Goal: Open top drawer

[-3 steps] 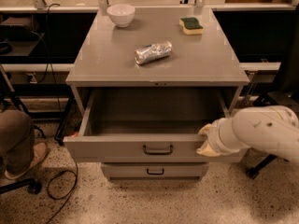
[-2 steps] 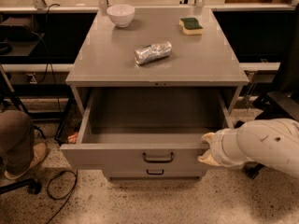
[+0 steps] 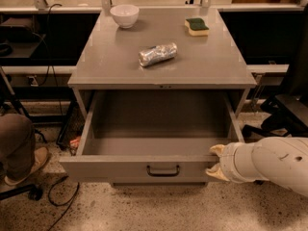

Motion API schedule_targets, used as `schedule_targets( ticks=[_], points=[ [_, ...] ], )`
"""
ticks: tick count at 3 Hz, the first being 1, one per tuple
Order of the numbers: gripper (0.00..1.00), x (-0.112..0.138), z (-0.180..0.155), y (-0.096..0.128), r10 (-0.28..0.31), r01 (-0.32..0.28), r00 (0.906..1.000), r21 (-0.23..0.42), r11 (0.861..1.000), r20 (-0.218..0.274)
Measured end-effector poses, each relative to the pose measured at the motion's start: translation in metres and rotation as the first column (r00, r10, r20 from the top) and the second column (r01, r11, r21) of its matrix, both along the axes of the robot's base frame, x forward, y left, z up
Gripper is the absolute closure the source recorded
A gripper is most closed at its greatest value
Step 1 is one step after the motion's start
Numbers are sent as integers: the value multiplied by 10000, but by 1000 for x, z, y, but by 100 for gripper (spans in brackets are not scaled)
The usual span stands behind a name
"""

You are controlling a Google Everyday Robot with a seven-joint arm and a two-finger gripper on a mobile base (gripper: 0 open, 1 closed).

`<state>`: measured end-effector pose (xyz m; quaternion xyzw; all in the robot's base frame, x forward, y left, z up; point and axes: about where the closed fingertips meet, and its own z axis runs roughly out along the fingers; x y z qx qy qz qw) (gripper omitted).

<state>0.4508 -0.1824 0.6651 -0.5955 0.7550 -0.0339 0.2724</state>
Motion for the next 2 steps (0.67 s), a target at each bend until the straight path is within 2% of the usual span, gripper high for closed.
schedule_targets(
  ticks=[2],
  points=[
    [54, -1, 2, 1, 32, -32, 10000, -31, 10000, 32]
  ],
)
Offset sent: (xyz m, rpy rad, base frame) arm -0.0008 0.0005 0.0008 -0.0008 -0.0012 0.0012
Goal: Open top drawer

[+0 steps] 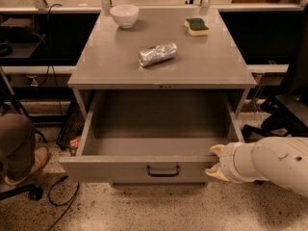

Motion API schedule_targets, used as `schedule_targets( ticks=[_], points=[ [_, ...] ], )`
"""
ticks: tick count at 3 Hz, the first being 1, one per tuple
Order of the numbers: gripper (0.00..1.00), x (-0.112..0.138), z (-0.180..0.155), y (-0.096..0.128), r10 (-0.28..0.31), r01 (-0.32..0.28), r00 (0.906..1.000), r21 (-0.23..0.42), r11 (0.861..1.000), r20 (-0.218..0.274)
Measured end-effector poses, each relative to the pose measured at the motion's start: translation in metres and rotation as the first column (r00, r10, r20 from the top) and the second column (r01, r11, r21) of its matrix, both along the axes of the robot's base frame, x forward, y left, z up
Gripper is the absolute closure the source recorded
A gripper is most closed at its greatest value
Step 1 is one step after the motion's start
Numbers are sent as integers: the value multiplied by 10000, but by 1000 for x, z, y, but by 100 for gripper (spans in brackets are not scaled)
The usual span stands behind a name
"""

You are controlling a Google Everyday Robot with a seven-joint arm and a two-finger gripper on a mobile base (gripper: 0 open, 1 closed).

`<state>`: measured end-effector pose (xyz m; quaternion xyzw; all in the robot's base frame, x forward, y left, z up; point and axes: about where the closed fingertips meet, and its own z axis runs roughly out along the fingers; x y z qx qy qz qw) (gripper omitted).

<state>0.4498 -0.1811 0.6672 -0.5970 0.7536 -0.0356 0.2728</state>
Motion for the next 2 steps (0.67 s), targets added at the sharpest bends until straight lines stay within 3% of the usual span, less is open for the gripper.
schedule_targets(
  ticks=[1, 2],
  points=[
    [25, 0, 2, 0, 14, -14, 10000, -28, 10000, 29],
    [1, 0, 3, 1, 23, -23, 10000, -49, 10000, 46]
  ],
)
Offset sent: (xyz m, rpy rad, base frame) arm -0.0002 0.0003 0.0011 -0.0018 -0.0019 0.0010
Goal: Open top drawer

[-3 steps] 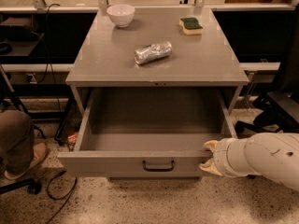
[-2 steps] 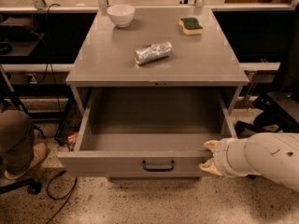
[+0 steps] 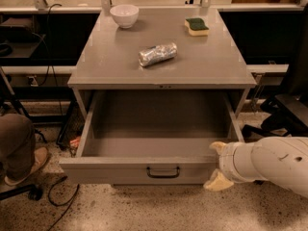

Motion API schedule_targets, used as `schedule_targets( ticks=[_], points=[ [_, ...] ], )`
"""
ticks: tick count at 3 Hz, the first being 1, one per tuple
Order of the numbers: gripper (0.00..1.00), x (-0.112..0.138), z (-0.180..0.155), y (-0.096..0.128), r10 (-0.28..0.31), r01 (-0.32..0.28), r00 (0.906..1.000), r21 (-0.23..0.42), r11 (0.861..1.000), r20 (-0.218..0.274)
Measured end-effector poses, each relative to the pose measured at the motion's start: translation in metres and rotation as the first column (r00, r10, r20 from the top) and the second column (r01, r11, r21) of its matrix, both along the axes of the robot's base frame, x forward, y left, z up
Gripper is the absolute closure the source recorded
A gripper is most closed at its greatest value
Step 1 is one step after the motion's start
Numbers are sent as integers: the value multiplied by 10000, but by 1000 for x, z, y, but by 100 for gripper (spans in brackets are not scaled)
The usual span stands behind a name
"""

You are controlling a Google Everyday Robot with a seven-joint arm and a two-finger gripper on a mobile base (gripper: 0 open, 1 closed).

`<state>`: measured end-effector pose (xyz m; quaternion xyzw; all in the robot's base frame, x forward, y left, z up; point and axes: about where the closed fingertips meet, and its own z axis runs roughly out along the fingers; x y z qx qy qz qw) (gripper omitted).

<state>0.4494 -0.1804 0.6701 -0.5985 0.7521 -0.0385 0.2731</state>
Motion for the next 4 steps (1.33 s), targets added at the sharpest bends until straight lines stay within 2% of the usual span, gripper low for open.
schedule_targets(
  ticks=[1, 2, 3, 4],
  points=[
    [0, 1, -1, 0, 52, -54, 9999, -181, 9998, -148],
    [0, 2, -11, 1, 152, -179, 9976, -400, 9990, -669],
    [26, 1, -23, -2, 67, -126, 9922, -467, 9988, -1241],
    [48, -1, -22, -6, -93, 38, 9920, -438, 9990, -1260]
  ],
)
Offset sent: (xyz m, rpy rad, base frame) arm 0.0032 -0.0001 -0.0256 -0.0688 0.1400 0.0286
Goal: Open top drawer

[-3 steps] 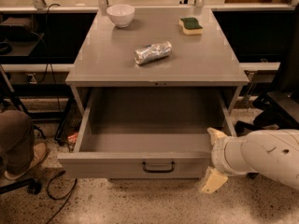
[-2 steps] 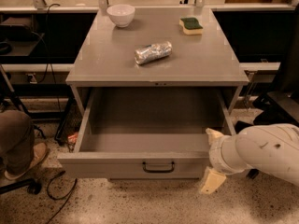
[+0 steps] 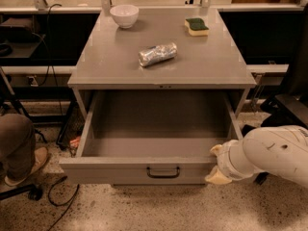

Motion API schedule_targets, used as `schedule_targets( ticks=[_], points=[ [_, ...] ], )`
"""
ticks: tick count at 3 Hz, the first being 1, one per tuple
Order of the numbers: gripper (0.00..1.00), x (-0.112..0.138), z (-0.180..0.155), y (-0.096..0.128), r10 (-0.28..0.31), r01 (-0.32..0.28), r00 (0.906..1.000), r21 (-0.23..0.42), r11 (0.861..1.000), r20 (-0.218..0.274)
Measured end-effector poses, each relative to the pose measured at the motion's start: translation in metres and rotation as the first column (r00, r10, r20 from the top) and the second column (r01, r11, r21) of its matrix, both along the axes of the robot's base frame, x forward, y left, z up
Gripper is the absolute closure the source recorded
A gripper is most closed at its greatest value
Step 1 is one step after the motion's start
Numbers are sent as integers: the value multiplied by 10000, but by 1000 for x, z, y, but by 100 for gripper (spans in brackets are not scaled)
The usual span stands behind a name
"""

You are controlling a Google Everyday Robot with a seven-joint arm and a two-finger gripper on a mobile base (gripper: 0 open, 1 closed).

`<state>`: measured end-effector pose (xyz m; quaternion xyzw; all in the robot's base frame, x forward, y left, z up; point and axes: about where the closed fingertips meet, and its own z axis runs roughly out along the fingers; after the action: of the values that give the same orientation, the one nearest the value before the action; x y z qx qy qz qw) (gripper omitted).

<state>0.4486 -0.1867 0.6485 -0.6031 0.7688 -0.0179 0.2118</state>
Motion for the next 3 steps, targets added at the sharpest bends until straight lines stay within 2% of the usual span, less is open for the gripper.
schedule_targets(
  ticks=[2, 3],
  points=[
    [95, -15, 22, -8, -351, 360, 9982, -177, 9992, 489],
    [100, -24, 28, -10, -456, 466, 9970, -148, 9988, 625]
  ],
)
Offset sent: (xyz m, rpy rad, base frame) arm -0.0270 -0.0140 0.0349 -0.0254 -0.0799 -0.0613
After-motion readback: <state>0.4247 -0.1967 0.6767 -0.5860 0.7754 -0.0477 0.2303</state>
